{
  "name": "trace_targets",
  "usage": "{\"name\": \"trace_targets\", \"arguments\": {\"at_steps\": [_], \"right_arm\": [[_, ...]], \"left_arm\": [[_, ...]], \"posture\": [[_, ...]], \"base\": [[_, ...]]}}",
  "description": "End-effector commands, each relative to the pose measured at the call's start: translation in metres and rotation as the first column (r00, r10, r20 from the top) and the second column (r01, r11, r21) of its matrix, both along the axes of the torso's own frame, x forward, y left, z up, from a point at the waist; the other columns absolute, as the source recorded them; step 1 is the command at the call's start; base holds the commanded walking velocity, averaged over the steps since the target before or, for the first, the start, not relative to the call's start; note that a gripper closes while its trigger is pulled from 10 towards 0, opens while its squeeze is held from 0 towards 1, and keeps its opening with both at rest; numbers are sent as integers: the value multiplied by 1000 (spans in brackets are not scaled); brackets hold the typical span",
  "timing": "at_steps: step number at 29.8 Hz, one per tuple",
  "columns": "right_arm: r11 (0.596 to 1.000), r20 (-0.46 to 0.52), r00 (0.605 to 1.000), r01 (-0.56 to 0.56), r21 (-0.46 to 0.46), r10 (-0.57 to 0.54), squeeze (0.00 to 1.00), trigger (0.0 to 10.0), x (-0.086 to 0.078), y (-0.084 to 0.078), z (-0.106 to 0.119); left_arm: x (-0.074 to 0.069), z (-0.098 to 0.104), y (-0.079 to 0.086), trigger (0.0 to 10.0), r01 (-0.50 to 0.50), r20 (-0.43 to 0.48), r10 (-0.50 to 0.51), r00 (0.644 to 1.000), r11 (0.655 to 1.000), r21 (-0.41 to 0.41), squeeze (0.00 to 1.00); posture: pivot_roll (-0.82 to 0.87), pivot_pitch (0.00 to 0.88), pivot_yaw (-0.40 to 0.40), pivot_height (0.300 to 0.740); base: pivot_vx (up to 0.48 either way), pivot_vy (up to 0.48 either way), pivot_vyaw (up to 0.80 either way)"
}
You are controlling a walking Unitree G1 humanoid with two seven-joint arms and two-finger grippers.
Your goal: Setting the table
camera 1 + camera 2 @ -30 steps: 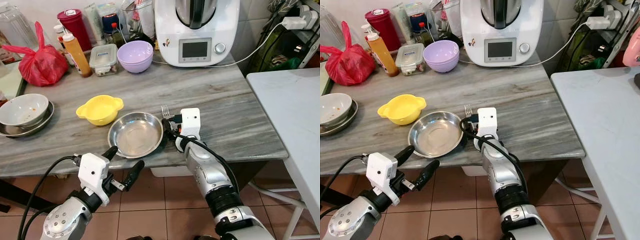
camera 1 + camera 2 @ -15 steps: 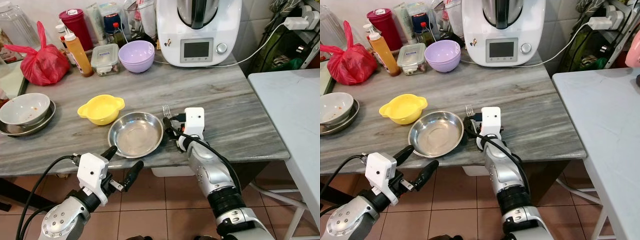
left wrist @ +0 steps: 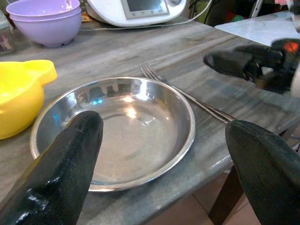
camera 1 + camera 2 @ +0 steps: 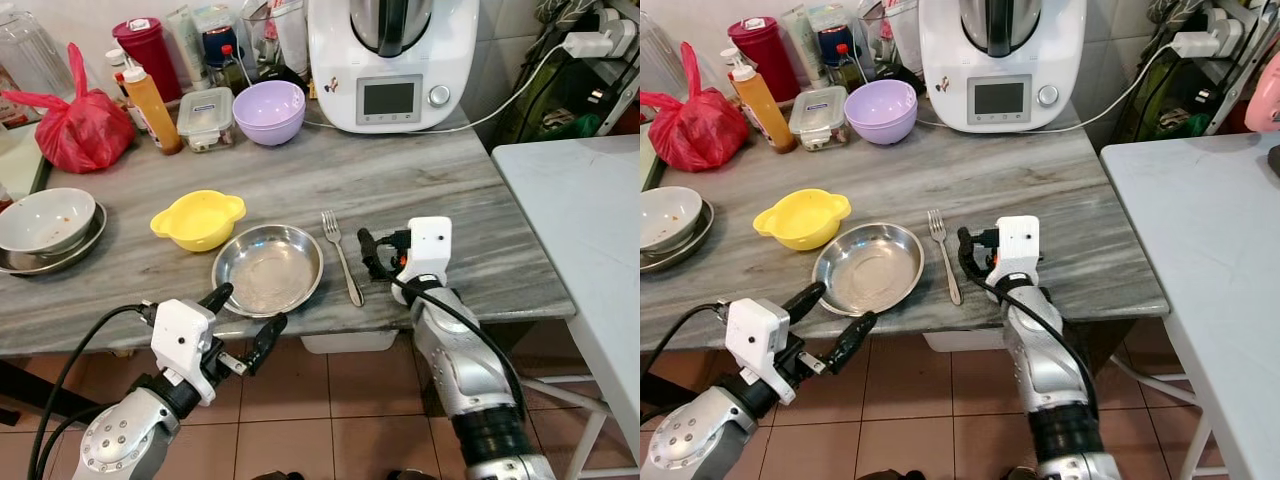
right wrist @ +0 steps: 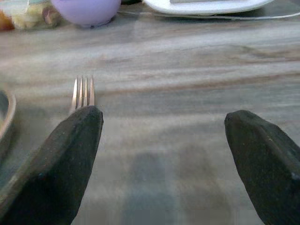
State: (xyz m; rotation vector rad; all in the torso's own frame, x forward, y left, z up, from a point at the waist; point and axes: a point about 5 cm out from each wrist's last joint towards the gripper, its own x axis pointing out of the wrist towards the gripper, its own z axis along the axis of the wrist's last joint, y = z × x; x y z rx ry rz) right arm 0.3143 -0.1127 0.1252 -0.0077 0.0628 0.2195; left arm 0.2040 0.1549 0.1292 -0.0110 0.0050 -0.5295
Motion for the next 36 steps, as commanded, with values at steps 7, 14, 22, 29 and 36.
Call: {"name": "trace_targets", "arguments": {"at_steps": [7,14,22,29,36], "right_arm": [[996,-141,990,-34,-87,22,0,10000,-24,-14,-15],[996,-184,982,-59,-74,45,0,10000,-32,-12,-15],[991,-219,969,-125,-44,112,0,10000,-37,-3,-11],[988,-237,962,-148,-31,137,0,10000,-39,-1,-10],[981,-237,954,-191,-9,184,0,10000,-41,4,-8]], "left_arm": [[-3,-5,6,10000,-22,-24,22,999,1000,11,0],[-3,-9,7,10000,-22,-37,23,999,1000,10,0],[-3,-13,9,10000,-20,-50,21,999,1000,15,0],[-3,-16,11,10000,-24,-57,25,998,1000,19,0],[-3,-16,11,10000,-24,-60,26,998,999,22,0]], "posture": [[-48,125,98,740],[-51,128,102,740],[-51,131,108,740],[-50,132,110,740],[-50,131,111,740]], "base": [[0,0,0],[0,0,0],[0,0,0],[0,0,0],[0,0,0]]}}
